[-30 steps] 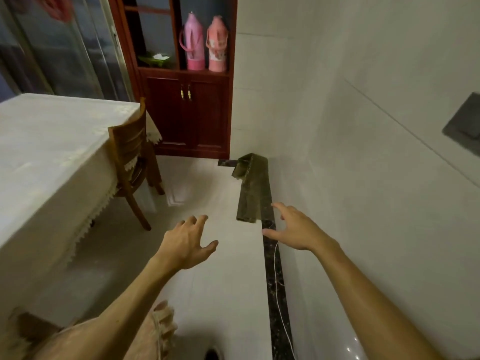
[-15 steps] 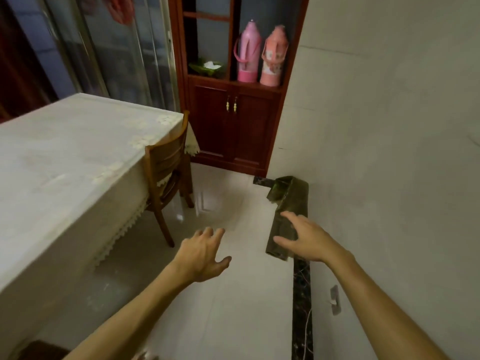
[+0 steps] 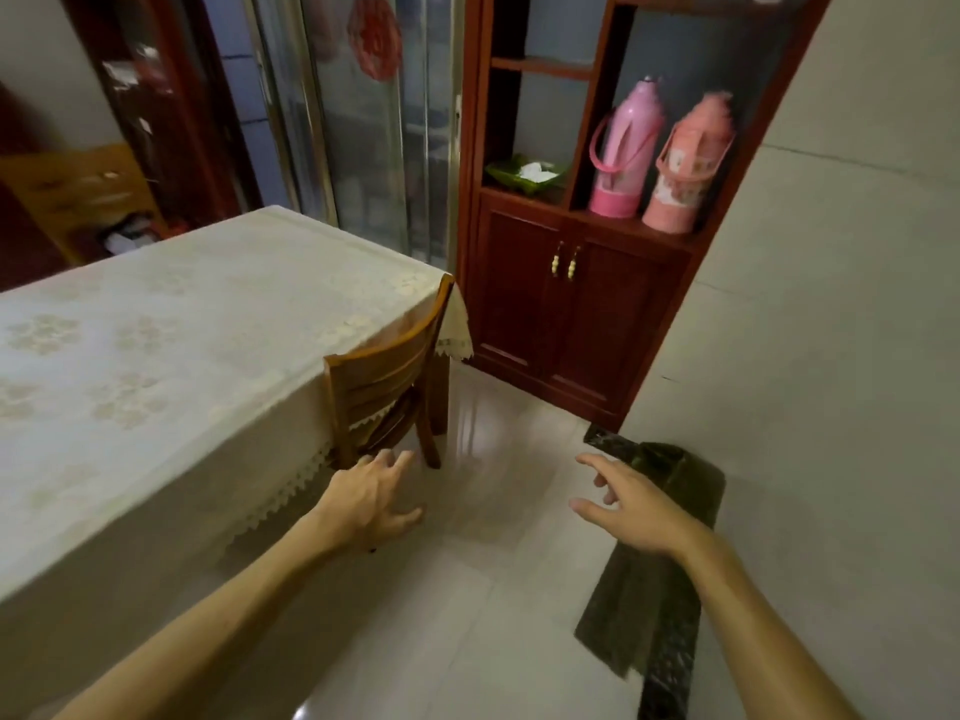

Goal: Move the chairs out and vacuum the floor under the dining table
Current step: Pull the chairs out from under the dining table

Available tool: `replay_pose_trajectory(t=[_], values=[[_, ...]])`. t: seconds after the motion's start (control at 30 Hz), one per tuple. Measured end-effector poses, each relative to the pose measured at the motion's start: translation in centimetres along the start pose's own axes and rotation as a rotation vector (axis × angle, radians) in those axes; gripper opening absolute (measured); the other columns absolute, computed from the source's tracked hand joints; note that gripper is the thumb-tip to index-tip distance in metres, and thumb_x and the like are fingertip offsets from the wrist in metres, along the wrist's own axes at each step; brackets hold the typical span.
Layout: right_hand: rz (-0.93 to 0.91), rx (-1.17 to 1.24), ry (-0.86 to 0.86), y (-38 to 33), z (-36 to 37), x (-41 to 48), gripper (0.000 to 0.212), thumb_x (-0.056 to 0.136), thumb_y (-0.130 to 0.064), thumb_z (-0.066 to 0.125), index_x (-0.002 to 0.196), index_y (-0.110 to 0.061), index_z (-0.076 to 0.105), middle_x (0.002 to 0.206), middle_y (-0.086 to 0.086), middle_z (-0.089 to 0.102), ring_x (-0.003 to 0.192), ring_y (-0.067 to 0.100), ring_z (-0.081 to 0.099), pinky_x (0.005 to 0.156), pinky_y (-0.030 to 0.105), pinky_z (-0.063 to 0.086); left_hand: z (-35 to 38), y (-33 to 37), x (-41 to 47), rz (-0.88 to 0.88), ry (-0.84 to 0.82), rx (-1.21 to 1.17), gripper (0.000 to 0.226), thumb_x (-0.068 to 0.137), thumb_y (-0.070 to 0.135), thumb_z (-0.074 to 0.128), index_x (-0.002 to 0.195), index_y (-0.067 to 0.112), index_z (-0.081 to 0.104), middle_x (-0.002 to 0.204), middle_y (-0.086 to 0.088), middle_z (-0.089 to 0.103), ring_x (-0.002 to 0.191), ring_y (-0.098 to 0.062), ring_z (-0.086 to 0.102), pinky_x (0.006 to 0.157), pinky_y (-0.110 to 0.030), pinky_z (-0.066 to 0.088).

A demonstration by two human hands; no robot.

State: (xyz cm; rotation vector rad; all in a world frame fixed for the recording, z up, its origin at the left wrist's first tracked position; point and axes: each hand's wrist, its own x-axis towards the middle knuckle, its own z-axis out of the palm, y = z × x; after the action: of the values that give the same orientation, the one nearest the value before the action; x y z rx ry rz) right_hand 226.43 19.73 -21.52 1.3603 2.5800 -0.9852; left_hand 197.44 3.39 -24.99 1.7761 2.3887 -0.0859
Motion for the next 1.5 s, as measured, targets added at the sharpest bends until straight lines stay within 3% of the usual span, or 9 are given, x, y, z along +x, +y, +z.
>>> replay_pose_trajectory(t=[0.3, 0.43, 0.6, 0.8, 0.9, 0.97, 1.13, 1.33, 1.5], values=[[-0.141, -0.038, -0.108, -2.1, -5.0, 17.2, 0.067, 0.093, -0.050, 0.058, 0.151, -0.038, 0.026, 0.145, -0.003, 0.040, 0.118, 0.011, 0.047, 0.093, 0.032, 0.049, -2.8, -7.4, 10.5, -0.220, 0.082, -0.073, 0.067, 0.090, 0.063, 0.046, 0.142, 0.025, 0.030, 0.129, -0.005, 0.052, 0.112, -0.024, 0.058, 0.079, -0.034, 0.056], [-0.218, -0.078, -0.141, -4.0, -5.6, 26.0, 0.067, 0.092, -0.054, 0.056, 0.151, -0.039, 0.027, 0.143, -0.005, 0.040, 0.112, 0.008, 0.048, 0.087, 0.026, 0.044, -4.0, -11.8, 15.9, -0.293, 0.136, -0.105, 0.087, 0.076, 0.075, 0.022, 0.143, 0.021, 0.034, 0.130, -0.009, 0.053, 0.109, -0.027, 0.059, 0.081, -0.039, 0.056], [-0.268, -0.129, -0.146, -7.3, -7.0, 38.1, 0.066, 0.091, -0.056, 0.057, 0.149, -0.042, 0.027, 0.139, -0.007, 0.041, 0.110, 0.005, 0.048, 0.084, 0.024, 0.042, -4.7, -17.7, 25.1, -0.366, 0.150, -0.113, 0.075, 0.086, 0.066, 0.037, 0.146, 0.021, 0.032, 0.128, -0.009, 0.053, 0.108, -0.027, 0.057, 0.078, -0.037, 0.052], [-0.341, -0.189, -0.182, -13.6, -8.7, 51.0, 0.064, 0.090, -0.057, 0.057, 0.146, -0.044, 0.029, 0.125, -0.008, 0.043, 0.101, 0.003, 0.051, 0.080, 0.023, 0.043, -4.0, -24.3, 33.9, -0.423, 0.111, -0.155, 0.098, 0.067, 0.078, 0.013, 0.145, 0.022, 0.032, 0.131, -0.011, 0.054, 0.107, -0.027, 0.058, 0.078, -0.037, 0.052], [-0.417, -0.205, -0.255, -17.0, -8.9, 55.8, 0.063, 0.091, -0.056, 0.057, 0.146, -0.042, 0.031, 0.122, -0.006, 0.046, 0.101, 0.006, 0.054, 0.084, 0.027, 0.046, -2.9, -26.2, 36.1, -0.467, 0.062, -0.195, 0.092, 0.073, 0.078, 0.020, 0.144, 0.022, 0.033, 0.131, -0.011, 0.054, 0.105, -0.026, 0.059, 0.079, -0.037, 0.051], [-0.483, -0.253, -0.307, -19.3, -8.4, 58.6, 0.065, 0.092, -0.054, 0.056, 0.149, -0.036, 0.029, 0.123, -0.004, 0.048, 0.107, 0.011, 0.053, 0.090, 0.029, 0.046, -1.7, -27.0, 37.2, -0.498, 0.032, -0.216, 0.080, 0.082, 0.071, 0.032, 0.144, 0.021, 0.034, 0.129, -0.011, 0.055, 0.102, -0.026, 0.060, 0.079, -0.035, 0.051], [-0.728, -0.532, -0.570, -23.3, -3.5, 64.0, 0.066, 0.095, -0.052, 0.051, 0.152, -0.032, 0.025, 0.151, -0.004, 0.035, 0.138, 0.016, 0.037, 0.109, 0.033, 0.038, 2.1, -26.5, 38.0, -0.552, -0.035, -0.278, 0.071, 0.082, 0.063, 0.034, 0.139, 0.021, 0.039, 0.122, -0.008, 0.057, 0.094, -0.026, 0.061, 0.075, -0.037, 0.054], [-0.934, -0.911, -0.923, -25.1, 3.1, 70.6, 0.065, 0.098, -0.052, 0.046, 0.154, -0.029, 0.023, 0.156, 0.004, 0.031, 0.139, 0.024, 0.036, 0.110, 0.036, 0.035, 5.3, -25.2, 38.2, -0.603, -0.092, -0.497, 0.070, 0.081, 0.060, 0.034, 0.136, 0.018, 0.048, 0.117, -0.007, 0.057, 0.090, -0.025, 0.061, 0.078, -0.037, 0.053], [-0.938, -1.062, -1.157, -25.5, 6.8, 75.3, 0.061, 0.099, -0.051, 0.046, 0.152, -0.027, 0.028, 0.149, 0.005, 0.040, 0.132, 0.026, 0.043, 0.107, 0.037, 0.037, 6.1, -26.1, 38.0, -0.796, -0.154, -0.735, 0.065, 0.080, 0.063, 0.042, 0.130, 0.023, 0.054, 0.112, -0.002, 0.058, 0.096, -0.023, 0.061, 0.080, -0.035, 0.051]])
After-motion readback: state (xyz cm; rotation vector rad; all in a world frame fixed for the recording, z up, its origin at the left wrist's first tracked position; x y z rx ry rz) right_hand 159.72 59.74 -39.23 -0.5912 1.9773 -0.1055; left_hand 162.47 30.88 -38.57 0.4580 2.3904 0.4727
